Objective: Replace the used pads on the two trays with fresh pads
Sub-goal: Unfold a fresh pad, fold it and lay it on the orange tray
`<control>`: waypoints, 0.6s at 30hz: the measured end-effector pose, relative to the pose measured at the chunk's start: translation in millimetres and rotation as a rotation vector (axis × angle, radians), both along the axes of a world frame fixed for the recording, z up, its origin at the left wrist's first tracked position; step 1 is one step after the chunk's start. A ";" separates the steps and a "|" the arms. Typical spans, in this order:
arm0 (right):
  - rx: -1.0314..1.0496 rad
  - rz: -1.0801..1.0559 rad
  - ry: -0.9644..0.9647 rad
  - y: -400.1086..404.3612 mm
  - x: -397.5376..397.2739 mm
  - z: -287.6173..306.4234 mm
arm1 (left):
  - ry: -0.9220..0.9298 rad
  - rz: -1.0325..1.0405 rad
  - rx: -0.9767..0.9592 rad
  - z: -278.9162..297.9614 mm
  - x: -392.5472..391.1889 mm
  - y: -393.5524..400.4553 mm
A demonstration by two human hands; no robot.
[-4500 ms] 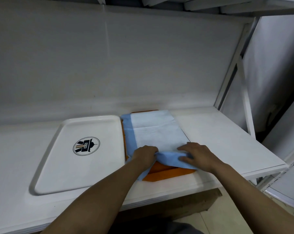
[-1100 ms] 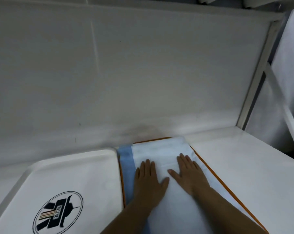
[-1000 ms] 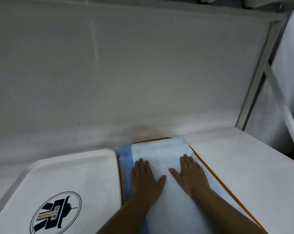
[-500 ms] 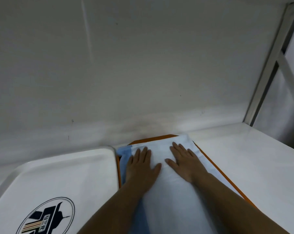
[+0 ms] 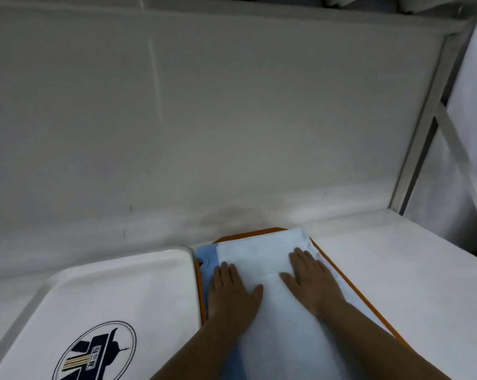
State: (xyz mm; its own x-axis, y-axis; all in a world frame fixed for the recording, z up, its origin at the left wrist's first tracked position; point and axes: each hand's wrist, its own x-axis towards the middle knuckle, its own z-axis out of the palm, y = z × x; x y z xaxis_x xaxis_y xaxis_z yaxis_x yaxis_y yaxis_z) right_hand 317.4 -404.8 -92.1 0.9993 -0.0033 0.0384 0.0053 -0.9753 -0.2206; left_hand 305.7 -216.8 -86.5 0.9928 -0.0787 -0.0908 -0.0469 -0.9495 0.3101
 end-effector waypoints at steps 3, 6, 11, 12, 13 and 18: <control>0.005 0.035 0.059 -1.0 -32.6 4.7 | -0.159 -0.172 0.076 0.4 -33.3 -12.1; -0.044 0.102 0.179 -3.3 -77.9 14.3 | -0.054 -0.358 0.086 7.9 -80.6 -19.6; -0.037 0.133 0.336 -8.8 -138.5 38.5 | 0.152 -0.352 0.151 32.6 -148.7 -20.6; -0.036 0.125 0.355 -11.3 -147.7 42.1 | 0.157 -0.352 0.193 36.2 -159.9 -19.0; -0.036 0.118 0.367 -13.7 -157.1 45.0 | 0.160 -0.342 0.238 37.1 -170.4 -16.6; -0.056 0.064 0.413 -18.6 -183.5 55.3 | 0.153 -0.234 0.238 35.9 -191.8 1.5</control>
State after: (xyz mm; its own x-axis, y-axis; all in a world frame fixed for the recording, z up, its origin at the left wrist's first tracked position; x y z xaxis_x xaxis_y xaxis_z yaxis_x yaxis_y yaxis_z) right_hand 133.9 -423.5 -36.8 0.9287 0.0501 -0.3675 -0.0114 -0.9865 -0.1633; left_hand 113.9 -215.3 -50.7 0.9239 -0.2608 -0.2799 -0.2416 -0.9650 0.1018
